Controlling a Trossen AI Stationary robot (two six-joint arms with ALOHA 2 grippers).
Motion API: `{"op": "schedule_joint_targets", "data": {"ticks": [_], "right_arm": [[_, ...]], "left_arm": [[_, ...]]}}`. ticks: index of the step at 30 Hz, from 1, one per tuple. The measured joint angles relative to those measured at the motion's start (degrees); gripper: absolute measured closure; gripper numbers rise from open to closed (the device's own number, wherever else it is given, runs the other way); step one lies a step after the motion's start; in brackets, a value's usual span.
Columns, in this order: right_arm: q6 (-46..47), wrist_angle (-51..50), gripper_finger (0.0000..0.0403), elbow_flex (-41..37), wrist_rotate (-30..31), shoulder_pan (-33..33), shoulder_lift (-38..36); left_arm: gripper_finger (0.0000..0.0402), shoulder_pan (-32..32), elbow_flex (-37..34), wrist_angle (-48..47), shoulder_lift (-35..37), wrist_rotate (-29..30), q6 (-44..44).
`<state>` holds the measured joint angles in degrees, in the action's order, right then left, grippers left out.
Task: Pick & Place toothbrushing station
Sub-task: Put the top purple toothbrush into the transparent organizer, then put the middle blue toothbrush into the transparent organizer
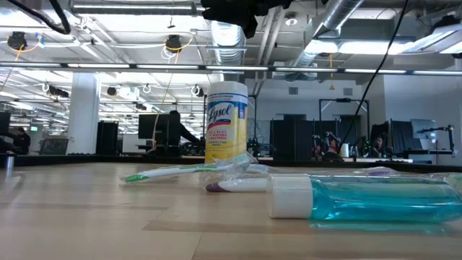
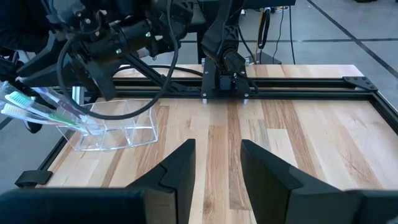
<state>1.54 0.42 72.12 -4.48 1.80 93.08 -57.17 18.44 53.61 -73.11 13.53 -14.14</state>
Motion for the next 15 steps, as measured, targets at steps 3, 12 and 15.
{"op": "schedule_joint_targets", "data": {"ticks": [3,12,15], "right_arm": [[0.0,0.0,0.0284,0.0,0.0,0.0,0.0],[0.0,0.0,0.0284,0.0,0.0,0.0,0.0],[0.0,-0.2,0.0284,0.0,0.0,0.0,0.0]], "left_arm": [[0.0305,-0.1,0.0,1.5,-2.2,0.0,-2.9],[0.0305,-0.1,0.0,4.5,-1.7,0.0,-1.8],[0.0304,-0.1,0.0,4.5,0.6,0.0,0.6]]}}
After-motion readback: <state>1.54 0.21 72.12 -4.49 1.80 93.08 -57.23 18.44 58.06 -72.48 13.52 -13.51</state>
